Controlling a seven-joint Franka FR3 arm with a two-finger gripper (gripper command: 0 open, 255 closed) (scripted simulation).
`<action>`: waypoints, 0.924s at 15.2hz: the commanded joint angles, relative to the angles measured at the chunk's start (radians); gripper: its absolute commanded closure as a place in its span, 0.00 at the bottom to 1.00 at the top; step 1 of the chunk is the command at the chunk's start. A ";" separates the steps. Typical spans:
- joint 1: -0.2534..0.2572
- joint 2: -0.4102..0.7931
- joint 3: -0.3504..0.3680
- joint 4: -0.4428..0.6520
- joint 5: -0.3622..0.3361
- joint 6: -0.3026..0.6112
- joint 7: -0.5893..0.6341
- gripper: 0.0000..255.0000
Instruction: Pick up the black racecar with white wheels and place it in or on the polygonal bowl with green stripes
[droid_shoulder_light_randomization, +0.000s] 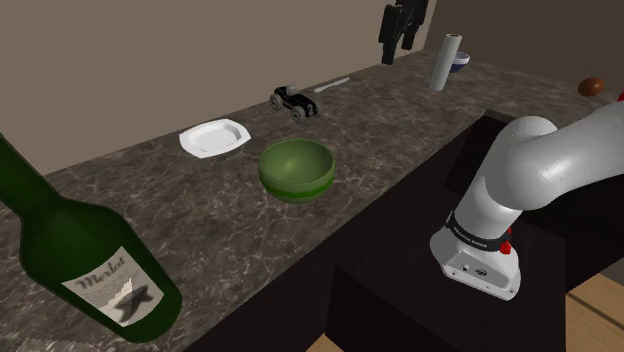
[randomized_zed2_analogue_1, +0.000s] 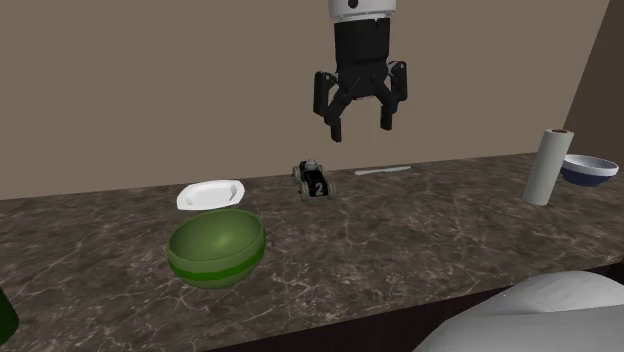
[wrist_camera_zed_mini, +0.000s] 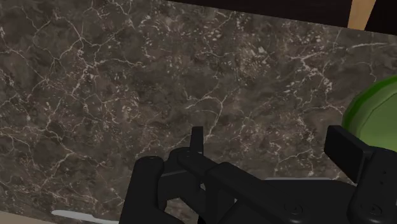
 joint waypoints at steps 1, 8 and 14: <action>0.000 0.000 0.000 0.000 0.000 0.000 0.000 0.00; -0.021 0.213 -0.031 0.020 0.001 0.198 0.003 0.00; -0.035 0.420 -0.056 0.090 0.009 0.338 0.001 0.00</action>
